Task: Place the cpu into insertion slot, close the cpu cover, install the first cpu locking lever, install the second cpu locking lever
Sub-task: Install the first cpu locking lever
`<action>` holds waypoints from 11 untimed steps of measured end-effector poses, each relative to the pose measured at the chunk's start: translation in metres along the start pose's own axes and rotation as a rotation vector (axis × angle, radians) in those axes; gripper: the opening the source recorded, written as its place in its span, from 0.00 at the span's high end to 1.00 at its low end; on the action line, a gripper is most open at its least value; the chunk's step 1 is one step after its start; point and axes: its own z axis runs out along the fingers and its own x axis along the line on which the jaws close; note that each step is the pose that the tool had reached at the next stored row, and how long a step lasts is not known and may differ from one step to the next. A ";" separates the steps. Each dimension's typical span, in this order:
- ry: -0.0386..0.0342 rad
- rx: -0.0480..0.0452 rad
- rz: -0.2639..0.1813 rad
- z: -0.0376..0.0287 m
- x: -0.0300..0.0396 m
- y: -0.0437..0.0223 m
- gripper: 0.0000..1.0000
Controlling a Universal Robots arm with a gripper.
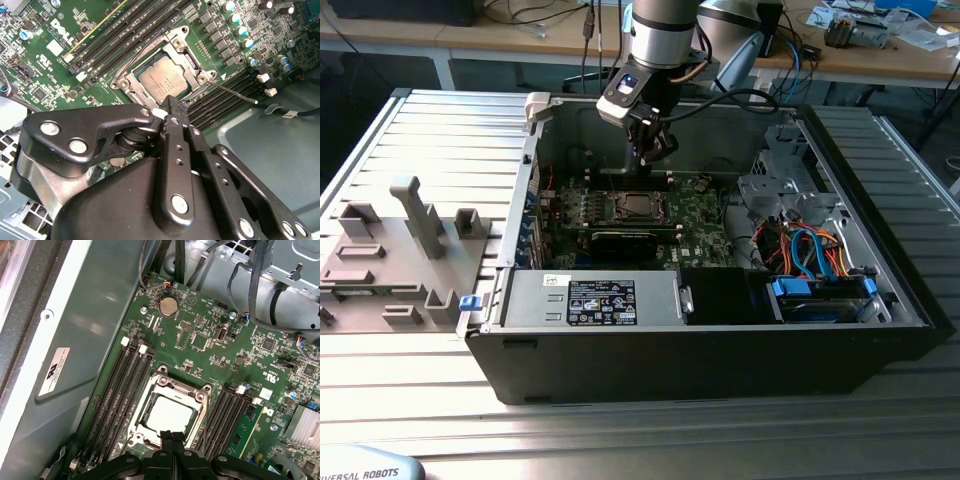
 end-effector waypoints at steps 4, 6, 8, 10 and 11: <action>-0.0001 -0.0001 -0.001 0.0000 0.0000 0.0000 0.89; -0.0001 0.0000 -0.003 0.0000 0.0000 0.0000 0.89; -0.0002 -0.0002 -0.006 0.0000 0.0000 0.0000 0.89; -0.0006 -0.0003 -0.010 0.0000 0.0000 0.0000 0.89; -0.0007 -0.0004 -0.014 0.0000 0.0000 0.0000 0.89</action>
